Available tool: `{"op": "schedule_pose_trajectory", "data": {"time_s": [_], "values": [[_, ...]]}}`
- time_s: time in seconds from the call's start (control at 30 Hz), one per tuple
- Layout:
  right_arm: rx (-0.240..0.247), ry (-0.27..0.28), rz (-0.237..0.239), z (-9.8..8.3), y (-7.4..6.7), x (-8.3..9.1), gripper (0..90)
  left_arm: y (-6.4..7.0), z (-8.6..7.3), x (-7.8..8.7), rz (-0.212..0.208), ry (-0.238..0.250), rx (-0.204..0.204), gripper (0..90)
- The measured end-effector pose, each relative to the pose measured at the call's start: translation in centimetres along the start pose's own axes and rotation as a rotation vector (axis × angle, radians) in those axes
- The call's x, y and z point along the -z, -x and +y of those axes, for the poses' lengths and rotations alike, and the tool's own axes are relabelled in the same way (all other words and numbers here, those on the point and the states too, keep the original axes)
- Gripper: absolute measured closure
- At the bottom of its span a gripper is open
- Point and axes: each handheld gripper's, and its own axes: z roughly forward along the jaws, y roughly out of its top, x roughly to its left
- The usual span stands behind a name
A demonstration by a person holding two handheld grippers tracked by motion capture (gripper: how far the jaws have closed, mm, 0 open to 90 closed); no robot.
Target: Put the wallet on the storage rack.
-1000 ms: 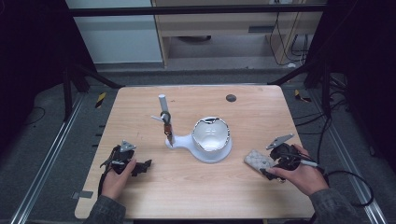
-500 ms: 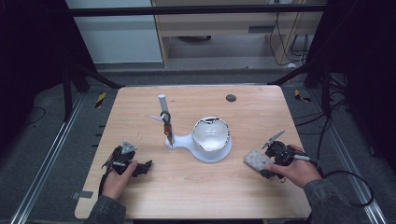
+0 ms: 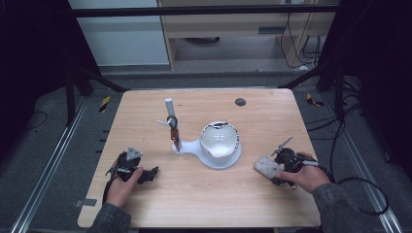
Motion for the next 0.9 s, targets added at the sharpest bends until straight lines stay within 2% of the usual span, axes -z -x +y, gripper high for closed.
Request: {"op": "schedule_pose_trajectory", "data": {"time_s": [0.6, 0.67, 0.9], "values": [[0.002, -0.021, 0.024, -0.39, 0.29, -0.65, 19.4, -0.01, 0.02, -0.01, -0.001, 0.000, -0.005, 0.8], [0.003, -0.024, 0.034, -0.38, 0.25, -0.63, 23.3, -0.01, 0.02, -0.01, -0.002, 0.000, -0.005, 0.8], [0.039, -0.029, 0.019, -0.23, -0.03, -0.35, 28.8, -0.02, 0.02, 0.00, -0.002, -0.002, -0.009, 0.8]]}}
